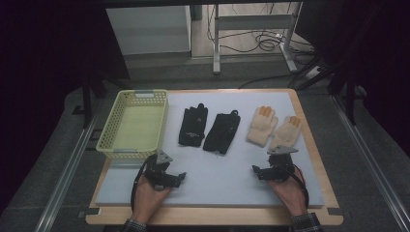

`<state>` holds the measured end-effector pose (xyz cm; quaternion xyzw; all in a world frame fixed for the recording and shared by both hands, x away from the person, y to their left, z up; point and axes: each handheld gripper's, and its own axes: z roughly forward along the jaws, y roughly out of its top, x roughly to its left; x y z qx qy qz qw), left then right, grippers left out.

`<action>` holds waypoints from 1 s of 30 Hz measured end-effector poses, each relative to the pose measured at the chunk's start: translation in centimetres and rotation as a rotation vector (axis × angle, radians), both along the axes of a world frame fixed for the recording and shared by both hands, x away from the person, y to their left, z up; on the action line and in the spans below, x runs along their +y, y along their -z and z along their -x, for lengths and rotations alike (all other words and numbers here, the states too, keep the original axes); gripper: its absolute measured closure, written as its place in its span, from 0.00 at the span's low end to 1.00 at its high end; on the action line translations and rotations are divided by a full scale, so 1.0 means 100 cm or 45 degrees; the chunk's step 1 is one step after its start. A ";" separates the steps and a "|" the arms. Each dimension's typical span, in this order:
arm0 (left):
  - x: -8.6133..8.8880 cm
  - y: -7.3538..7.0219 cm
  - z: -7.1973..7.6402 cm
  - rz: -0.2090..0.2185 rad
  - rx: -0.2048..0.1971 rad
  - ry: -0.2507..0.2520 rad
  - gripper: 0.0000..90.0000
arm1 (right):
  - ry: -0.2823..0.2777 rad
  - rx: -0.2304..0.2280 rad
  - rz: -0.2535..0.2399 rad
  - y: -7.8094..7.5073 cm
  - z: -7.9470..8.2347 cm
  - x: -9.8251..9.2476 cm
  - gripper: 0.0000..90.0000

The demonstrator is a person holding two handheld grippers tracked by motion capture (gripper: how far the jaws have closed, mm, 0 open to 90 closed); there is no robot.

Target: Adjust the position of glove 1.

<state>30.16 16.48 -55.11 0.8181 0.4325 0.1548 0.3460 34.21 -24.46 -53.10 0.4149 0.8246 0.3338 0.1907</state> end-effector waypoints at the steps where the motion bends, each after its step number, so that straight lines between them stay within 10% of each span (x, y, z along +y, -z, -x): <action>1: 0.000 0.000 0.000 0.000 0.000 0.000 0.03 | -0.003 0.009 0.006 -0.001 -0.001 0.000 0.10; 30: 0.000 0.000 0.001 -0.001 -0.005 -0.002 0.03 | -0.204 0.012 -0.049 -0.027 -0.053 0.060 0.24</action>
